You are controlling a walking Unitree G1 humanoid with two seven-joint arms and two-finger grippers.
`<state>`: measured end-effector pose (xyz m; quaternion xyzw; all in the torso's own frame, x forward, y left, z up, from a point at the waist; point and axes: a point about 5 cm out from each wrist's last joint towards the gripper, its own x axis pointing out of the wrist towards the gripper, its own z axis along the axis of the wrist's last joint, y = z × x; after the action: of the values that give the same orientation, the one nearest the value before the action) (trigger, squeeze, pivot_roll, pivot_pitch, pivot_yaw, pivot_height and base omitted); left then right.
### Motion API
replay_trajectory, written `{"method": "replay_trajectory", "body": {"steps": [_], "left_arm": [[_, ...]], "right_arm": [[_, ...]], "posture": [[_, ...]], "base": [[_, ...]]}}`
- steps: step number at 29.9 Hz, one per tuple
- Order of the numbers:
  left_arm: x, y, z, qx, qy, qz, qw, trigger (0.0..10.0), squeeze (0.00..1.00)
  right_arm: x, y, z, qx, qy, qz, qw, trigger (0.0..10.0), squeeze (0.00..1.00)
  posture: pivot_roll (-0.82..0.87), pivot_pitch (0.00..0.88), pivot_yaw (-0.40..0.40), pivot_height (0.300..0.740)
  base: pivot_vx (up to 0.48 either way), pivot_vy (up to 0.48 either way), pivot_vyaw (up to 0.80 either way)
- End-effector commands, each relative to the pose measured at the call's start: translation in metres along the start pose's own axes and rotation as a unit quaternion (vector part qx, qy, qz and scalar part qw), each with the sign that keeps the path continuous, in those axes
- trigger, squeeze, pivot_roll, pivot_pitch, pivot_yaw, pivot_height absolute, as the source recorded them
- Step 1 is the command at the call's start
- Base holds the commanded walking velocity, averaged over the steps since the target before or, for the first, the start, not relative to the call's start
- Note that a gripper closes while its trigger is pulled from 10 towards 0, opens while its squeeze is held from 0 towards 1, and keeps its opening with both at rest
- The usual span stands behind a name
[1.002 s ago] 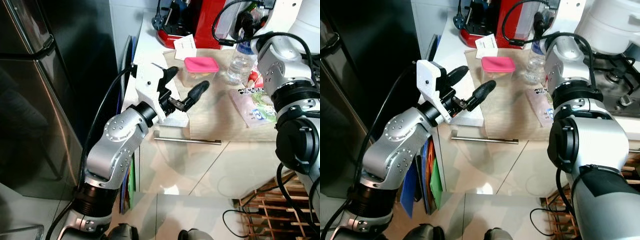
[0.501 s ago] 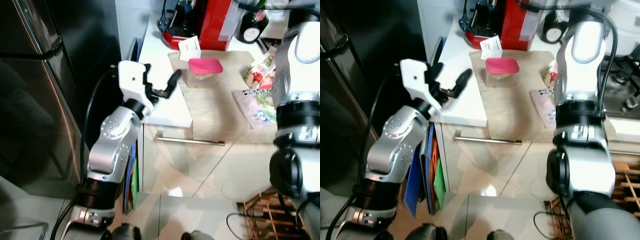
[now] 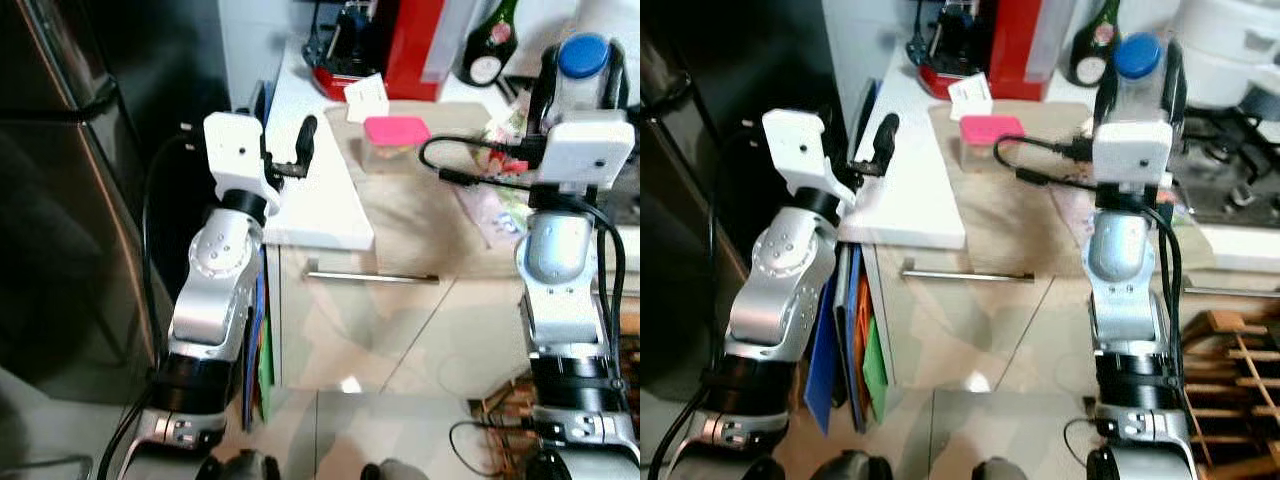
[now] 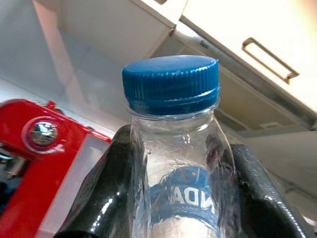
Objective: Restocking fridge
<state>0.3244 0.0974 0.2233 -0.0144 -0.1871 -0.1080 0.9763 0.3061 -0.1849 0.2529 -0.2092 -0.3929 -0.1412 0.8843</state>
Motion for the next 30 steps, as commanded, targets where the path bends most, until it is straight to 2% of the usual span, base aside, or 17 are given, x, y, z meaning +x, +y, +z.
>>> {"method": "replay_trajectory", "body": {"steps": [1,17,30], "left_arm": [[0.002,-0.004,0.0,0.009,-0.003,-0.005,1.0,10.0,0.0],[0.007,-0.006,0.0,0.007,-0.009,-0.01,1.0,10.0,0.0],[0.008,-0.008,0.0,0.001,-0.013,-0.011,1.0,10.0,0.0]], "right_arm": [[0.004,-0.004,0.01,-0.004,-0.02,-0.015,1.0,0.0,0.0],[-0.001,0.008,0.007,0.008,0.014,-0.003,1.0,0.0,0.0],[0.0,0.012,0.006,0.011,0.017,0.007,1.0,0.0,0.0]], "posture": [[-0.09,0.002,0.004,0.74],[-0.08,0.0,0.009,0.74],[-0.08,0.0,0.001,0.74]], "base": [[0.0,0.0,0.0],[0.0,0.0,0.0],[-0.297,0.0,0.0]]}}
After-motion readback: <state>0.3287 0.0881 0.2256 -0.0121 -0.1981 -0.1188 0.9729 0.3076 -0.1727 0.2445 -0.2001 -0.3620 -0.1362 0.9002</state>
